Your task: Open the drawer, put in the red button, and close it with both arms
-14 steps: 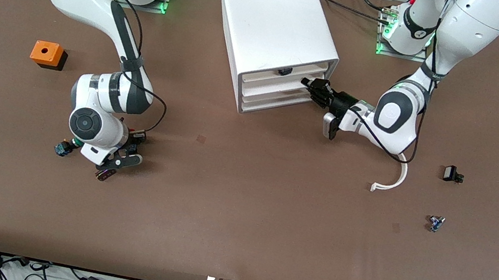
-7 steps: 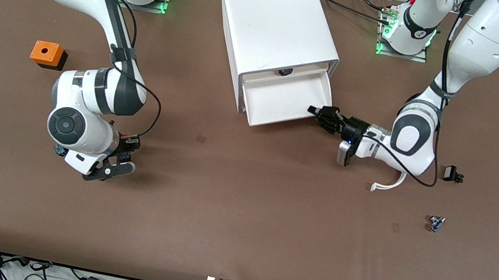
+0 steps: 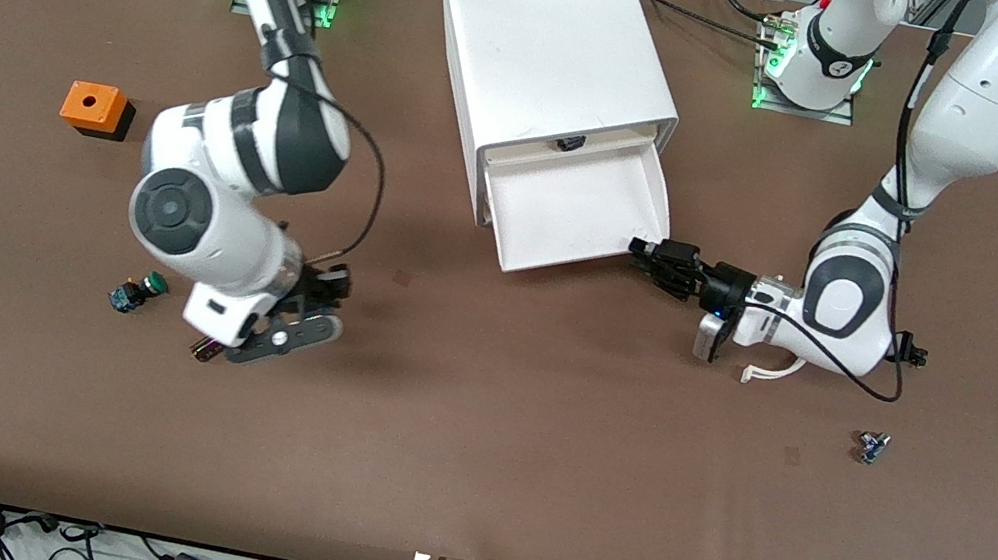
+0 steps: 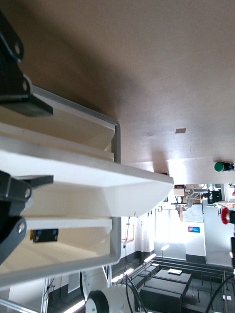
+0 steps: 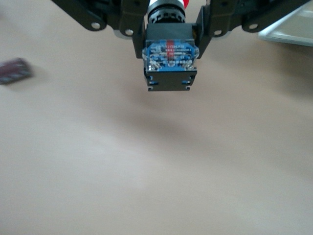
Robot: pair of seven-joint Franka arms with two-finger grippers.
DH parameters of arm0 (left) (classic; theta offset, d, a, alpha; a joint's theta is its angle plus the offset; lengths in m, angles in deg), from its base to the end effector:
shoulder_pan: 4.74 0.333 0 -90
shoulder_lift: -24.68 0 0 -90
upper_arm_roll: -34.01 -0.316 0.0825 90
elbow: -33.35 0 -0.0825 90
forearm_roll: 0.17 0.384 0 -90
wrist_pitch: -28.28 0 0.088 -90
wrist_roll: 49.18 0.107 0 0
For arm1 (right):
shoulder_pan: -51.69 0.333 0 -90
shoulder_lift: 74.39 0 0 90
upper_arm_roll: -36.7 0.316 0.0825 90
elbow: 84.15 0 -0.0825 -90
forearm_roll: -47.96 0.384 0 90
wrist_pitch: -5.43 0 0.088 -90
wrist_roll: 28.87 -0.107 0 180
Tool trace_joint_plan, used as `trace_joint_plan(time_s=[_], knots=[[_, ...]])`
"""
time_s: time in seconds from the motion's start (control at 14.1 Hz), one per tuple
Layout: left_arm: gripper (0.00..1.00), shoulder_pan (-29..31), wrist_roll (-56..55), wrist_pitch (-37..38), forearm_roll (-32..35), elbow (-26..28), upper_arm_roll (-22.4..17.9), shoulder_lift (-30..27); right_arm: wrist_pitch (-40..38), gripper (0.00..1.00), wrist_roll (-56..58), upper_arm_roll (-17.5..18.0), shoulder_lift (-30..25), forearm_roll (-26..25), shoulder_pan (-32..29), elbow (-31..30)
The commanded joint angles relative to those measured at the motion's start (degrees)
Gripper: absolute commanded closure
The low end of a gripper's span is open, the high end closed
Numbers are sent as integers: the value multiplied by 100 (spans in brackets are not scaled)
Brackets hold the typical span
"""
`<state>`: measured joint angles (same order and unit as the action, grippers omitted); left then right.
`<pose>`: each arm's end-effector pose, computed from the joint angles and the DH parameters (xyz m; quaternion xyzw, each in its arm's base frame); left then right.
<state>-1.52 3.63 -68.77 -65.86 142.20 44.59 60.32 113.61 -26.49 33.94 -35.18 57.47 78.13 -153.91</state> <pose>0.5568 -0.1563 0.1873 0.7755 -0.1374 -0.1156 0.6053 0.6693 0.3170 0.3717 -0.9768 -0.2044 0.0181 0.0611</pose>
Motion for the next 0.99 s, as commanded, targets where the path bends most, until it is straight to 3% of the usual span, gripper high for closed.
trace_joint_plan(time_s=[0.0, 0.28, 0.49, 0.71, 0.92], knots=[[0, 222, -1118, 502, 712, -485, -4, -302, -183, 100, -840, -31, 25, 60, 597, 216], [0, 232, -3271, 1152, 2030, -1706, -13, -382, -209, 100, -1931, -76, 25, 51, 1485, 435], [0, 197, -4521, 1408, 3181, -2428, 57, -408, -209, 100, -2372, 3, 25, 69, 1741, 472], [0, 126, -4990, 1391, 4298, -2527, 93, -496, -148, 100, -2855, -110, 78, -106, 2391, 472], [0, 108, -4991, 1076, 5143, -2527, 102, -505, -166, 100, -3215, -93, 130, -151, 2585, 472]])
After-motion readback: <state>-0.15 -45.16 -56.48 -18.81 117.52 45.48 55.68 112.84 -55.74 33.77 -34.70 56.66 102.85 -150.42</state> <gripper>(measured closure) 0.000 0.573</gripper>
